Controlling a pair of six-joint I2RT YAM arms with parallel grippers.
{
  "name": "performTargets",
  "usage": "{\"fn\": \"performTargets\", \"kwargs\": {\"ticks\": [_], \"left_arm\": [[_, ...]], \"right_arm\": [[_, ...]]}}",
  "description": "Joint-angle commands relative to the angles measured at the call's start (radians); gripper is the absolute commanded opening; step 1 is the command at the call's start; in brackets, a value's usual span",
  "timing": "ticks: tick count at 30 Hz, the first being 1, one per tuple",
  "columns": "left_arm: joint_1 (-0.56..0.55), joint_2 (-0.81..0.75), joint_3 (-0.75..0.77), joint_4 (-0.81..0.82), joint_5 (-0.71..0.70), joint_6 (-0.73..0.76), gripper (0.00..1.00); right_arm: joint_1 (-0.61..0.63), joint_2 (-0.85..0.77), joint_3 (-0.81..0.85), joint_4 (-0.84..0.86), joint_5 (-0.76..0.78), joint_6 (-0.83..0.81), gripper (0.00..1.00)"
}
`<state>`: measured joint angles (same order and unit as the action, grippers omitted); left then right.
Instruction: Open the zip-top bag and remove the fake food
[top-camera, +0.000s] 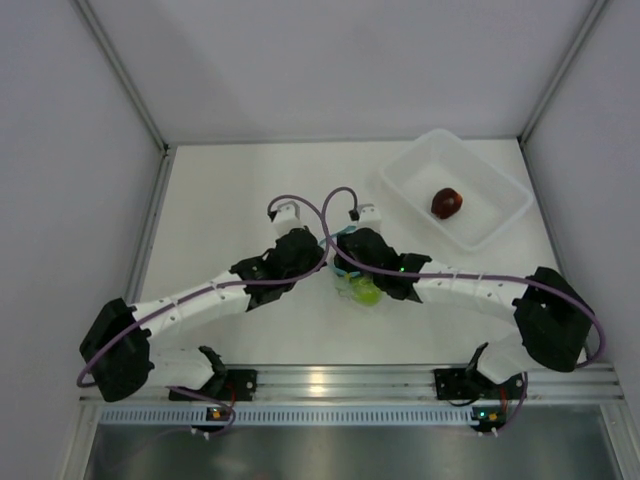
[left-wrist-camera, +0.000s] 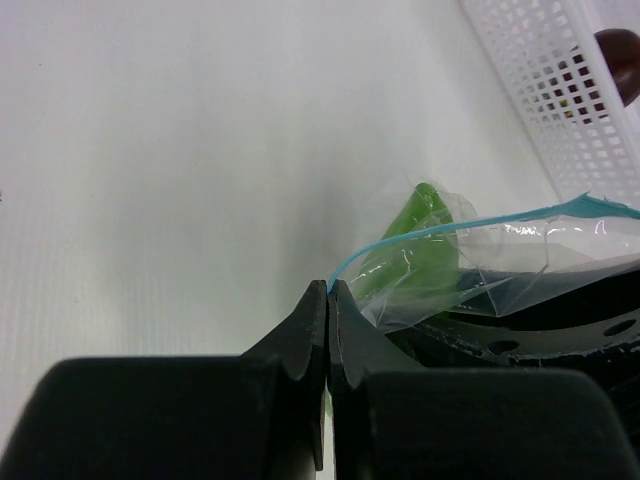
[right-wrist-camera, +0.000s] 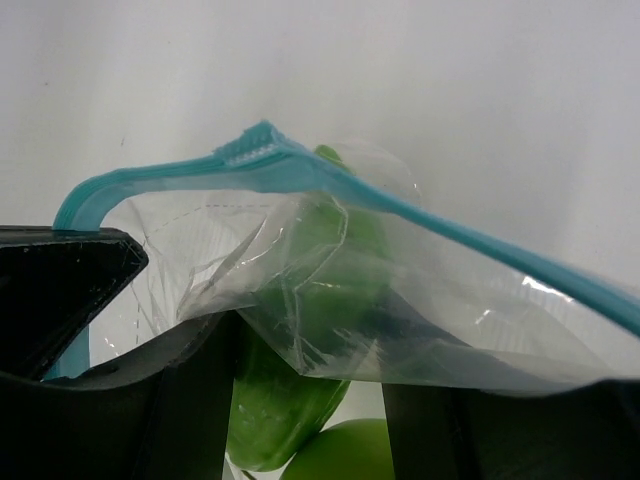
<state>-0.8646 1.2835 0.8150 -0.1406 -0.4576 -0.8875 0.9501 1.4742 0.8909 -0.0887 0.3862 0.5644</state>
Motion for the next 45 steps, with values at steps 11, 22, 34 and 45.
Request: {"fn": "performTargets", "kwargs": {"ticks": [11, 22, 34, 45], "left_arm": [[0.024, -0.070, -0.030, 0.059, 0.028, 0.038, 0.00], [-0.010, -0.248, -0.073, 0.128, 0.089, 0.159, 0.00], [-0.007, -0.178, 0.001, -0.074, -0.168, 0.122, 0.00], [0.026, -0.151, 0.010, -0.113, -0.176, 0.073, 0.00]], "right_arm": [[0.025, -0.014, 0.078, 0.092, -0.084, -0.142, 0.17], [0.062, 0.218, 0.373, -0.227, 0.083, -0.129, 0.12], [0.081, 0.052, 0.123, 0.079, -0.110, -0.279, 0.04], [0.079, -0.202, -0.185, 0.282, -0.245, -0.415, 0.04]]}}
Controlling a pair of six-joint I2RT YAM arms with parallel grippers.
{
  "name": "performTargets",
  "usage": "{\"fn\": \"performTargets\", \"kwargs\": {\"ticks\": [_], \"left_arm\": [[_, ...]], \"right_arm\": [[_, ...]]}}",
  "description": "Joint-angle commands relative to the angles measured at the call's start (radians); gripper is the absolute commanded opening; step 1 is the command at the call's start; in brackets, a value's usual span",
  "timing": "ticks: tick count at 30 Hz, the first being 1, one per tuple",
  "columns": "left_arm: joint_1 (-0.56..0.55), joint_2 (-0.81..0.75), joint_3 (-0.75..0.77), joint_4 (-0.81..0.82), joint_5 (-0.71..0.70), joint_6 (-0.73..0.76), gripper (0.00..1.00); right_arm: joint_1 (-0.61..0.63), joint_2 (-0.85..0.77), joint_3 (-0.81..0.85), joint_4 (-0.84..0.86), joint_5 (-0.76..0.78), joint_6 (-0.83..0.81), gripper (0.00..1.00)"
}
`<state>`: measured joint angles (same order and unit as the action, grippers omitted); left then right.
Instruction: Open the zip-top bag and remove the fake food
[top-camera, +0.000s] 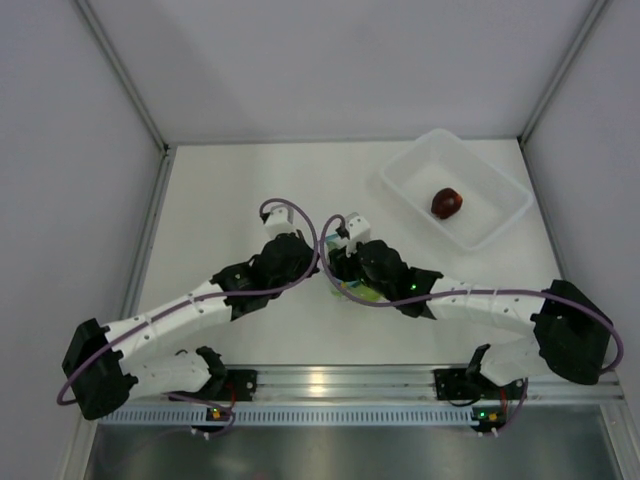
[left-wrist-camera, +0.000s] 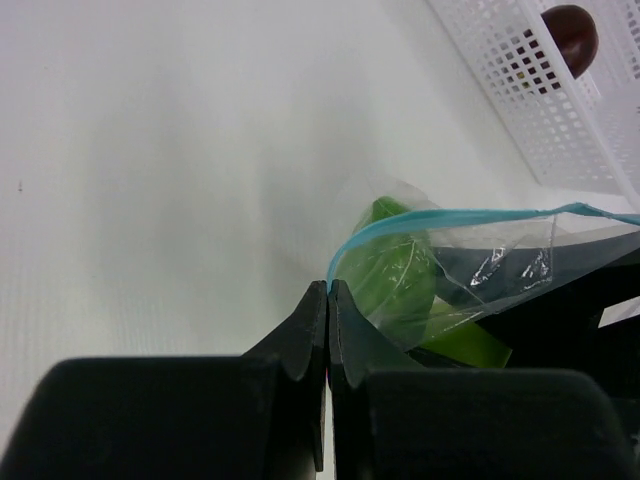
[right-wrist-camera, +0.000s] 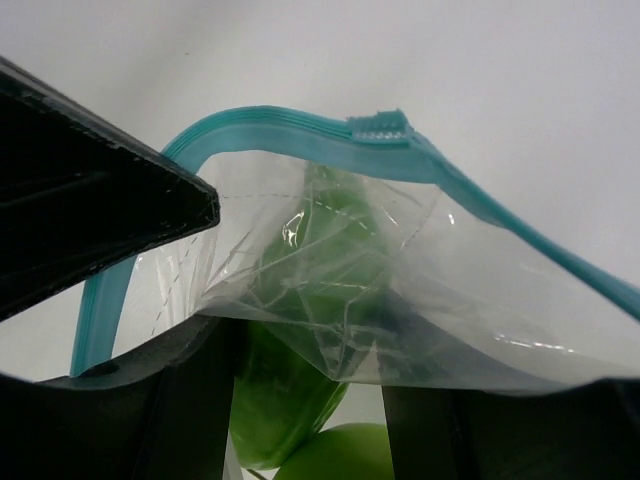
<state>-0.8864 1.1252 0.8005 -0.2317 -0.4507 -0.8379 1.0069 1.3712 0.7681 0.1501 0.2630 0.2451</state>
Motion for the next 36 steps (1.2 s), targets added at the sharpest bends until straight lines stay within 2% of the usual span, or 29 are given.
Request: {"fn": "performTargets", "kwargs": {"ticks": [1, 5, 7, 10, 12, 15, 17, 23, 30, 32, 33, 36], "left_arm": [[0.047, 0.018, 0.028, -0.020, -0.168, 0.023, 0.00], [0.047, 0.039, 0.035, -0.009, -0.105, 0.026, 0.00], [0.044, 0.021, 0.004, 0.069, -0.048, 0.051, 0.00], [0.037, -0.011, -0.052, 0.164, 0.055, 0.072, 0.00], [0.032, -0.015, -0.052, 0.175, 0.069, 0.079, 0.00], [0.020, -0.025, -0.070, 0.221, 0.135, 0.114, 0.00], [0.009, -0.034, -0.093, 0.297, 0.170, 0.137, 0.00], [-0.060, -0.059, -0.139, 0.394, 0.184, 0.171, 0.00], [-0.160, -0.013, -0.170, 0.442, 0.159, 0.203, 0.00], [-0.181, -0.013, -0.178, 0.453, 0.135, 0.229, 0.00], [-0.201, -0.010, -0.178, 0.451, 0.118, 0.237, 0.00], [-0.210, 0.002, -0.187, 0.450, 0.061, 0.255, 0.00]], "right_arm": [[0.022, -0.112, -0.075, 0.055, -0.149, -0.107, 0.04], [0.022, -0.150, -0.073, 0.040, -0.192, -0.171, 0.05], [0.022, -0.121, -0.009, -0.042, -0.133, -0.181, 0.05], [0.022, -0.119, 0.027, -0.018, -0.209, -0.220, 0.05], [0.022, -0.118, 0.043, -0.023, -0.182, -0.198, 0.05], [0.001, -0.095, 0.086, -0.061, -0.043, -0.092, 0.05], [-0.002, -0.081, 0.118, -0.082, -0.013, -0.019, 0.04], [-0.004, -0.011, 0.178, -0.147, 0.229, 0.221, 0.04], [-0.010, 0.083, 0.249, -0.236, 0.492, 0.361, 0.00], [-0.042, 0.114, 0.282, -0.285, 0.457, 0.414, 0.00], [-0.072, 0.120, 0.289, -0.288, 0.376, 0.421, 0.00], [-0.108, 0.129, 0.316, -0.313, 0.262, 0.431, 0.00]]}}
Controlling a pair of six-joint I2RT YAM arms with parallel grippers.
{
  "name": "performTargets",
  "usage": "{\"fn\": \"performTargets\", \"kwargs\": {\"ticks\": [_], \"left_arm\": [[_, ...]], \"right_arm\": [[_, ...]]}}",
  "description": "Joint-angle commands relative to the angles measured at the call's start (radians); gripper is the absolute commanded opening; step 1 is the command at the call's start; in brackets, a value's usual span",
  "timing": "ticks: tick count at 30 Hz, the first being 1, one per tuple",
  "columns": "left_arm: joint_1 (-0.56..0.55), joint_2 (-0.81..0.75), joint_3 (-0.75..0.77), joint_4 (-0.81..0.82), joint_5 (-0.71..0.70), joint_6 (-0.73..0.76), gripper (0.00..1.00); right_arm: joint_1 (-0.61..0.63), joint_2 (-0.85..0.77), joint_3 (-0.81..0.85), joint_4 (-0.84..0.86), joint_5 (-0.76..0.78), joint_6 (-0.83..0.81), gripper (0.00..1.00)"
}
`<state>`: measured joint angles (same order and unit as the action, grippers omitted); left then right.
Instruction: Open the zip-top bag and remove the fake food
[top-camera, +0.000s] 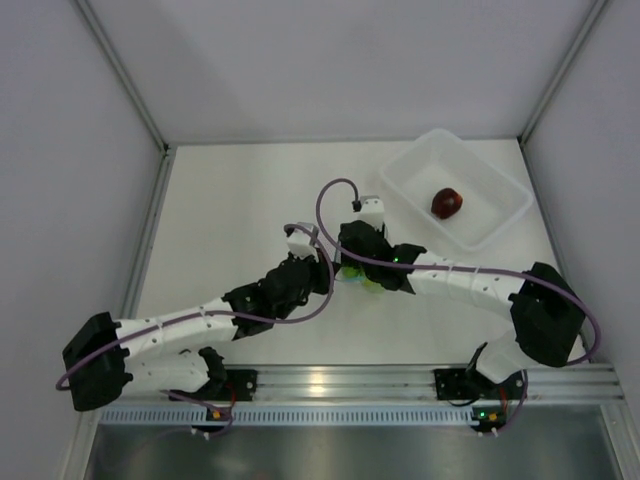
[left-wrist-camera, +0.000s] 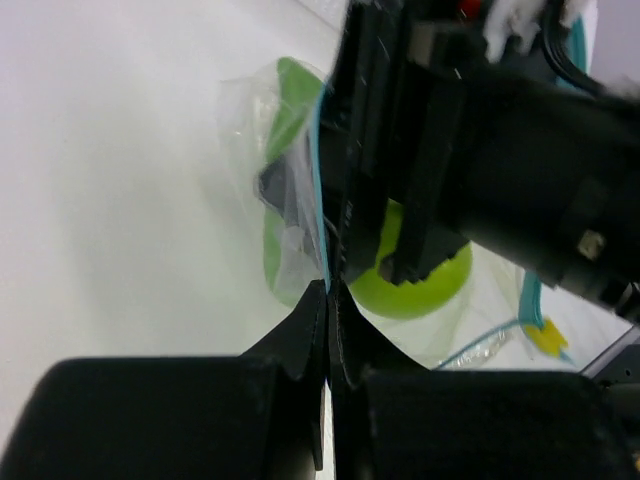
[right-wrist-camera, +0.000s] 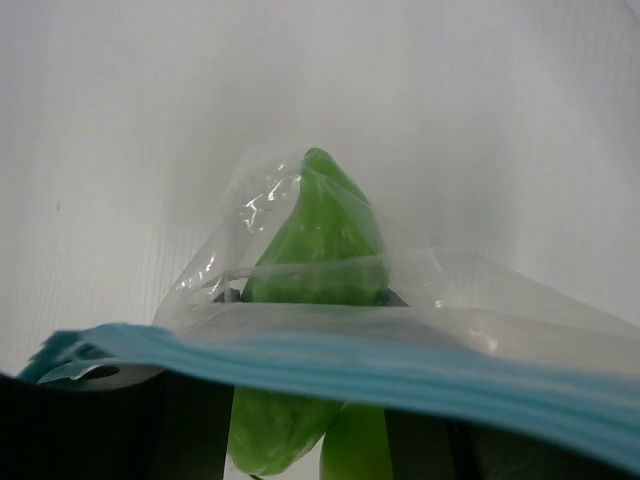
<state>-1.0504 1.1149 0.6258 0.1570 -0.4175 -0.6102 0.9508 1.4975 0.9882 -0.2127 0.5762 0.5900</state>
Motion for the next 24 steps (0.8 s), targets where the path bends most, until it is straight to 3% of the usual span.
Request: {"fn": "performTargets", "kwargs": {"ticks": [1, 7, 12, 20, 24], "left_arm": [[-0.048, 0.016, -0.020, 0.061, 0.016, 0.030, 0.00], [-0.059, 0.066, -0.003, 0.064, -0.059, -0.002, 0.00], [-0.062, 0.086, 0.041, -0.046, -0.246, -0.076, 0.00], [-0.063, 0.098, 0.054, -0.103, -0.352, -0.098, 0.00], [-0.065, 0.128, 0.084, -0.190, -0.411, -0.149, 0.00]], "right_arm": [[-0.058, 0.006, 0.125, 0.033, -0.070, 0.088, 0.00], [-0.050, 0.007, 0.147, -0.031, -0.104, 0.106, 0.00], [-0.040, -0.011, 0.141, -0.123, -0.137, 0.091, 0.00], [-0.037, -0.100, 0.075, -0.146, -0.185, 0.053, 0.00], [-0.035, -0.126, 0.055, -0.132, -0.309, -0.030, 0.00]]}}
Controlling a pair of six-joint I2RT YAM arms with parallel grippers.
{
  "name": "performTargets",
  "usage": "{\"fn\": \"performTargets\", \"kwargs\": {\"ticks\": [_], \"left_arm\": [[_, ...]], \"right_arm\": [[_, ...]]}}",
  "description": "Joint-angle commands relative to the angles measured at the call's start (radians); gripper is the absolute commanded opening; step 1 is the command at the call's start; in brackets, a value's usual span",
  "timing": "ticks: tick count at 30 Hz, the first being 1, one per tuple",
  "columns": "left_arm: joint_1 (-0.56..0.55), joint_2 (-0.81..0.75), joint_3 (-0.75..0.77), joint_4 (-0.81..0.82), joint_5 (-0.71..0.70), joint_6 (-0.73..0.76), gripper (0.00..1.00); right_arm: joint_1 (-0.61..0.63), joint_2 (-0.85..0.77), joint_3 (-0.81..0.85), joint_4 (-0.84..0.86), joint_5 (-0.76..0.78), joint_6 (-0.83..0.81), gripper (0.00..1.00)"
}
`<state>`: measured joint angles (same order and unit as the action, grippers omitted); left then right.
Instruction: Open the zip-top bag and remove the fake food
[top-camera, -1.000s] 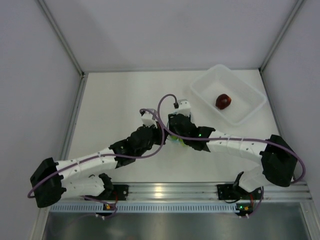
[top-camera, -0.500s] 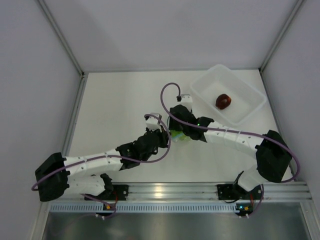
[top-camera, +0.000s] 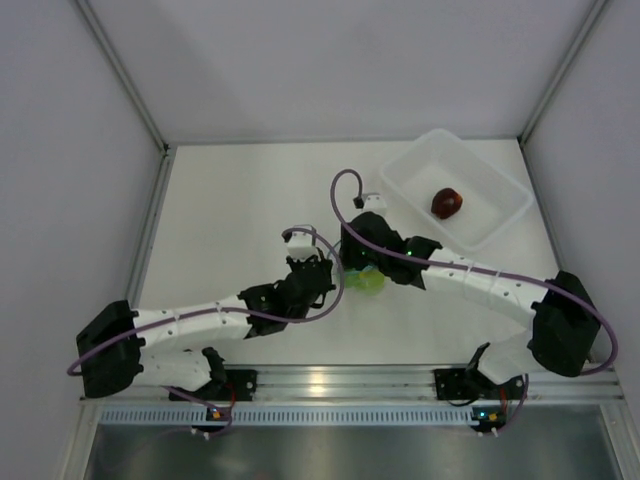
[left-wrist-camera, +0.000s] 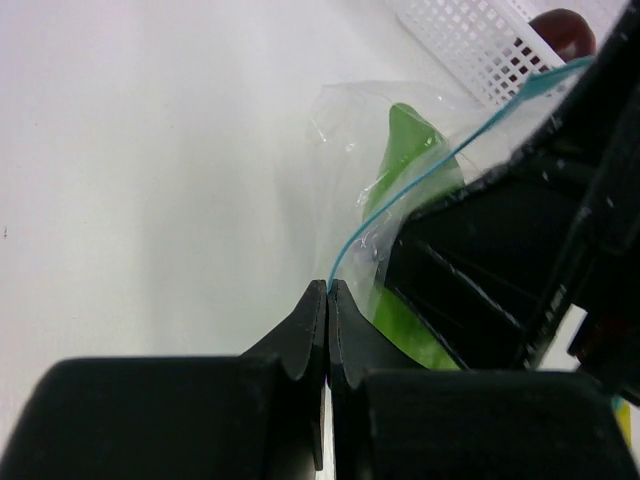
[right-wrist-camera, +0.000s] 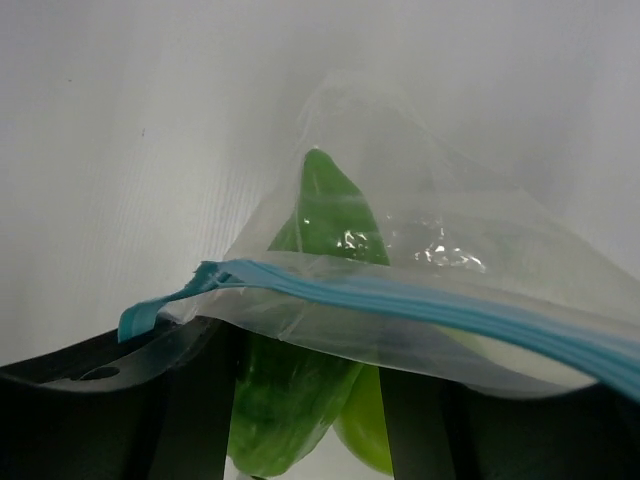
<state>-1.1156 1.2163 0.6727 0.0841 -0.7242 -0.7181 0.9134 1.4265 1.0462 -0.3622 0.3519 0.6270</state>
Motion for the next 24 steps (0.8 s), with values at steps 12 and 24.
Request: {"fn": "performTargets", "kwargs": {"ticks": [12, 24], "left_arm": [[0.013, 0.046, 0.109, -0.236, -0.244, -0.107, 0.00], [0.030, 0.063, 0.096, -0.241, -0.228, -0.119, 0.00]], "right_arm": [[0.074, -0.156, -0.133, 0.090, -0.292, -0.283, 0.00], [0.073, -0.282, -0.172, 0.103, -0.396, -0.394, 0.00]]}}
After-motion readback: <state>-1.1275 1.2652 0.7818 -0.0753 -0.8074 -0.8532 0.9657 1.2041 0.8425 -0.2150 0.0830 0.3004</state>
